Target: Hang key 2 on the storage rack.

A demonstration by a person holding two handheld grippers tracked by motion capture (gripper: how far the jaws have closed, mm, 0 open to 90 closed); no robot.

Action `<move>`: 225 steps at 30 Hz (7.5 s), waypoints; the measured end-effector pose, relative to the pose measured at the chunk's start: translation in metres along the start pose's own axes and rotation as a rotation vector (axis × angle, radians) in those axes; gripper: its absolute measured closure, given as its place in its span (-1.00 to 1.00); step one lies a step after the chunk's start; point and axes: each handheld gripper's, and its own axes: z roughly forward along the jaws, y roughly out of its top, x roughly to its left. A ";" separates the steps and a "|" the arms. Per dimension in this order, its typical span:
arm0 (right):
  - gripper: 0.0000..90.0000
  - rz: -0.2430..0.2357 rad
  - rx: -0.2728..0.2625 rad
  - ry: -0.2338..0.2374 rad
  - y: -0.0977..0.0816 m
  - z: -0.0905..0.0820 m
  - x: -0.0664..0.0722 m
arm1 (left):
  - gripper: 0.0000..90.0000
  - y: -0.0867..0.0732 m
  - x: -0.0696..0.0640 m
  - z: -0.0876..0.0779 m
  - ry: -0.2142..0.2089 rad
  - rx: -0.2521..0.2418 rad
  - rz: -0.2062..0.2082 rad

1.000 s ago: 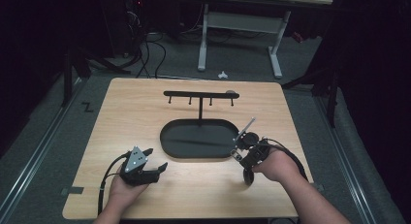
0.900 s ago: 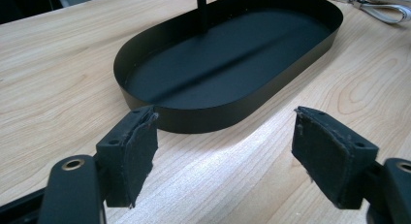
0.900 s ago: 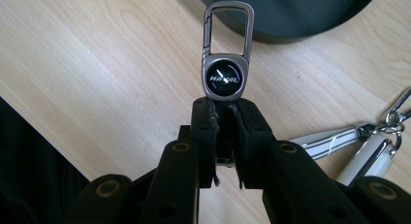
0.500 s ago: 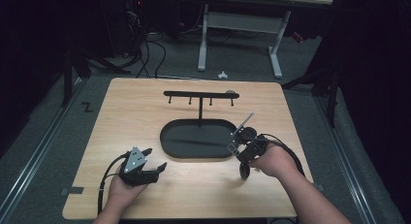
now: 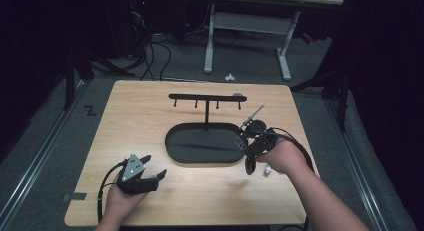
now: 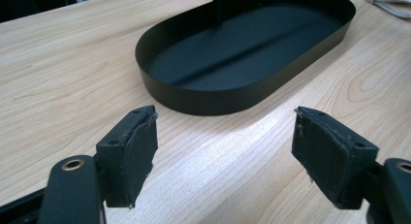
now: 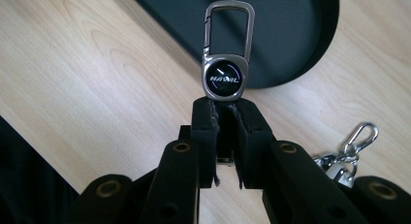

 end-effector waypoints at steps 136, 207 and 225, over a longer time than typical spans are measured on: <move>0.49 0.166 -0.094 -0.046 -0.011 0.018 -0.044 | -0.43 -0.006 -0.003 0.004 -0.027 0.052 0.020; 0.65 0.413 0.034 -0.107 -0.060 0.110 -0.126 | -0.41 -0.008 -0.006 0.009 -0.075 0.078 0.037; 0.66 0.379 -0.109 -0.062 -0.069 0.071 -0.112 | -0.39 -0.008 -0.007 0.009 -0.078 0.082 0.044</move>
